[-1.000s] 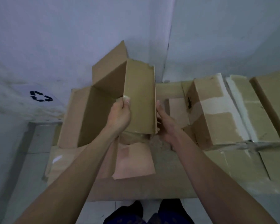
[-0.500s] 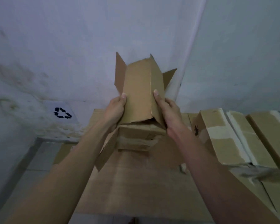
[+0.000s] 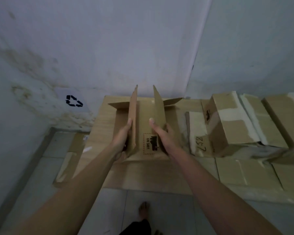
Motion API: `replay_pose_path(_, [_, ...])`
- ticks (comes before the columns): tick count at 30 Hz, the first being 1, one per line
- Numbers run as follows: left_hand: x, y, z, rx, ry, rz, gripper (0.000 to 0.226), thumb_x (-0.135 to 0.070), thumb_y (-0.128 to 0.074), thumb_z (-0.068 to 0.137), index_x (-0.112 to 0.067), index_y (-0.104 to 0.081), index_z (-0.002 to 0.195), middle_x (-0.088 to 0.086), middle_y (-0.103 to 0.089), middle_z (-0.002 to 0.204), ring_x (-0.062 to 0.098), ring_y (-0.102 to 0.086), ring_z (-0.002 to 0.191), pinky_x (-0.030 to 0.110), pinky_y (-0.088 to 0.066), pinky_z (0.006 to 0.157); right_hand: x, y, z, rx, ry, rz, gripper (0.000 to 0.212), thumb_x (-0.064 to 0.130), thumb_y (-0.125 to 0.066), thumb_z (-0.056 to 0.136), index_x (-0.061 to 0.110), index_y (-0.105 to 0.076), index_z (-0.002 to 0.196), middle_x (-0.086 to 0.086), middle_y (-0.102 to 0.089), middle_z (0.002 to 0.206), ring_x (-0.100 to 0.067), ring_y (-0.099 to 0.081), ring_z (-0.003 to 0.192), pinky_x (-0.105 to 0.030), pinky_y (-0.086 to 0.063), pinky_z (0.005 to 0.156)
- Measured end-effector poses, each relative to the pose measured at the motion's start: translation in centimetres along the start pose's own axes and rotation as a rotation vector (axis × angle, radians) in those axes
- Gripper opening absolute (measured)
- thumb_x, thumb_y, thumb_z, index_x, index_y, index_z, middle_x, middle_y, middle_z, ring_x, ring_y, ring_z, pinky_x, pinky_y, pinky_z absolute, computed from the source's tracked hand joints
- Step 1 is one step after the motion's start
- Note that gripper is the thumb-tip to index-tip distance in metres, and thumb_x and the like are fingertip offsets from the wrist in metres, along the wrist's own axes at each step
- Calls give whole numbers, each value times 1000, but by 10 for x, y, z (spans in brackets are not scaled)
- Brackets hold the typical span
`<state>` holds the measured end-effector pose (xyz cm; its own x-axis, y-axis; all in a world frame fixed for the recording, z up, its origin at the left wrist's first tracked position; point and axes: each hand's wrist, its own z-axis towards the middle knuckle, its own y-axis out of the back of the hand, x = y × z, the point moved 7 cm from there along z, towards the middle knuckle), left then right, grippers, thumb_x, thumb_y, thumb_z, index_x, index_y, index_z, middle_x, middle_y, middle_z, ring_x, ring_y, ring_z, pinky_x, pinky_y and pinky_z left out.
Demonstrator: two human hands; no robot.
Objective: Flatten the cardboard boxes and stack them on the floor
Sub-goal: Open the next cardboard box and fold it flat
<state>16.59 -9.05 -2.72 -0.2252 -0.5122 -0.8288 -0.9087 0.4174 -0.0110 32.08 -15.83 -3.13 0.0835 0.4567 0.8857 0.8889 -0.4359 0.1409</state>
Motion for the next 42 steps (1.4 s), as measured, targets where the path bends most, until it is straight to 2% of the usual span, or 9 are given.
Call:
replay_pose_path(3, [-6,-6,-9,51,-79,-6,70,-74,-52,83,-25,-53,134,1,-70,113,19,-68,98,32,-57,67,15,7,-17,47,11,-46,53,46,-79,79,35,-48,121,9,-64,109,-12,-65,99,-35,-56,80])
replay_pose_path(6, [3,-1,-8,27,-49,35,96,-72,-69,63,-22,-43,141,4,-63,121,26,-60,107,44,-50,88,12,34,-22,-30,17,-160,49,13,-70,87,22,-52,132,4,-67,110,-9,-68,88,-27,-58,69])
replay_pose_path(9, [7,1,-15,28,-51,-16,77,-65,-62,71,-15,-57,128,4,-67,96,23,-62,87,36,-49,74,30,58,-33,-312,227,-761,80,10,-79,77,19,-39,146,-5,-60,131,-25,-64,110,-43,-56,92])
replay_pose_path(11, [8,3,-17,23,-78,-120,62,-60,-53,82,-10,-66,115,4,-70,85,22,-66,75,34,-52,68,47,51,-42,-406,497,-1211,96,17,-81,74,18,-26,152,-12,-37,154,-34,-37,142,-54,-29,118])
replay_pose_path(15, [7,6,-21,47,-78,-303,49,-51,-39,93,-16,-74,92,6,-75,79,19,-71,64,35,-51,68,19,-4,-51,176,578,-1264,111,52,-79,74,24,-12,158,-10,-5,167,-29,-3,154,-51,-7,124])
replay_pose_path(20, [29,31,-28,-34,6,-342,53,-52,-46,88,-13,-72,112,13,-74,100,28,-68,85,39,-54,78,-67,-28,-42,183,504,-1462,90,10,-55,94,29,4,159,-15,7,167,-42,6,152,-58,-10,121])
replay_pose_path(23, [61,42,-34,-88,88,-82,45,-45,-40,94,-12,-70,100,11,-72,89,26,-67,76,36,-53,68,-114,-36,-47,230,516,-1583,87,16,-52,97,26,8,159,-16,3,167,-47,-3,150,-58,-18,119])
replay_pose_path(29, [109,70,-21,-274,41,394,32,4,-44,84,-6,-66,103,11,-65,90,30,-62,82,33,-52,68,-174,-38,-44,438,354,-1536,93,10,-61,91,25,-2,160,-11,0,167,-42,-5,151,-54,-21,119])
replay_pose_path(42, [148,98,15,-324,121,689,69,-18,-62,86,-8,-31,147,15,-48,139,36,-49,126,39,-44,96,-169,-41,10,409,146,-1149,69,20,-59,89,17,-31,152,-8,-30,155,-29,-28,141,-45,-39,110])
